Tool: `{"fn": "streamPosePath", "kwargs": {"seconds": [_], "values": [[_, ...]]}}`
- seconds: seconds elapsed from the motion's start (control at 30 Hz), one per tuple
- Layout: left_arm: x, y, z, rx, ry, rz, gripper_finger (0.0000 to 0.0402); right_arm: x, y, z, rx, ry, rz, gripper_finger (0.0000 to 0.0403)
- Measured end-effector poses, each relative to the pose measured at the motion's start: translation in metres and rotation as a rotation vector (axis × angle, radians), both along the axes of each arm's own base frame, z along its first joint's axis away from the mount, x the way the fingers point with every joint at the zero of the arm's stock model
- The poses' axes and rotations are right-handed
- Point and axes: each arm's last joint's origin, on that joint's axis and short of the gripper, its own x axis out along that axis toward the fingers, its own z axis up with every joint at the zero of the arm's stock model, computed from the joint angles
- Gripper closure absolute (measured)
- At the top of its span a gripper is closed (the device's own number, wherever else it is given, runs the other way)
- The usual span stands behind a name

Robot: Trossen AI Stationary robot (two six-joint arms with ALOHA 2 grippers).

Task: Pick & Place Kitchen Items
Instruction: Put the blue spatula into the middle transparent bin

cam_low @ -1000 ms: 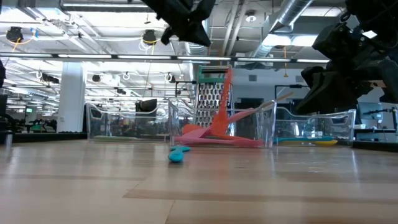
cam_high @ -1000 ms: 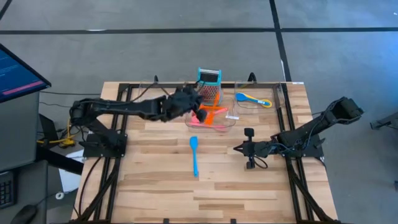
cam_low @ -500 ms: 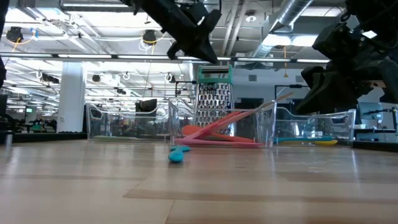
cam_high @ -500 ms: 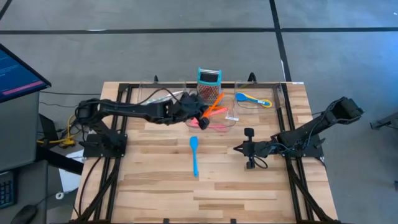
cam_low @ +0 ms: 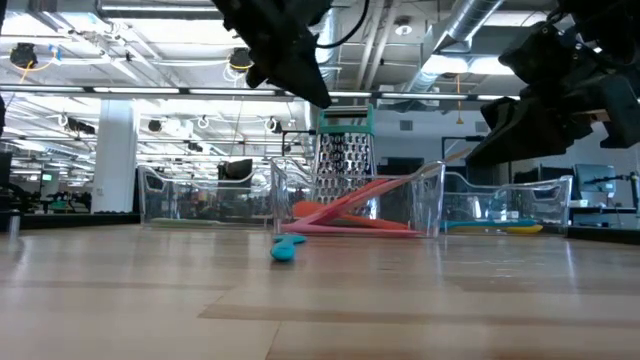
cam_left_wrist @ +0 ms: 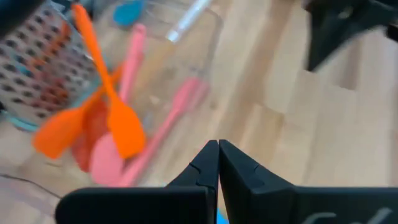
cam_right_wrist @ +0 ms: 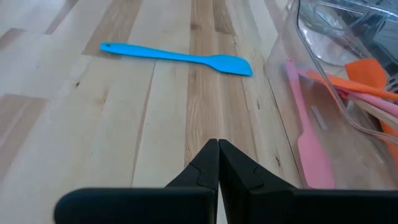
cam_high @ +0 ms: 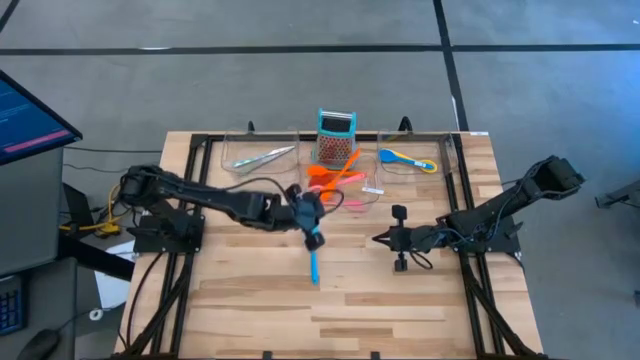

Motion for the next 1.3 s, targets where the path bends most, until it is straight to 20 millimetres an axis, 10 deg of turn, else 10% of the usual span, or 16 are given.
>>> {"fn": "streamPosePath", "kwargs": {"seconds": [0.33,0.83,1.3], "values": [[-0.017,-0.039,-0.010,-0.092,0.070,0.035,0.0400,0.000,0.000,0.001,0.003,-0.007,-0.001,0.0403],[-0.052,-0.073,-0.089,-0.290,-0.131,0.044,0.0400,0.001,0.002,0.002,0.091,-0.023,0.001,0.0403],[-0.040,-0.096,-0.104,-0.431,-0.261,0.182,0.0400,0.031,0.014,-0.009,0.209,-0.148,-0.033,0.0403]]}}
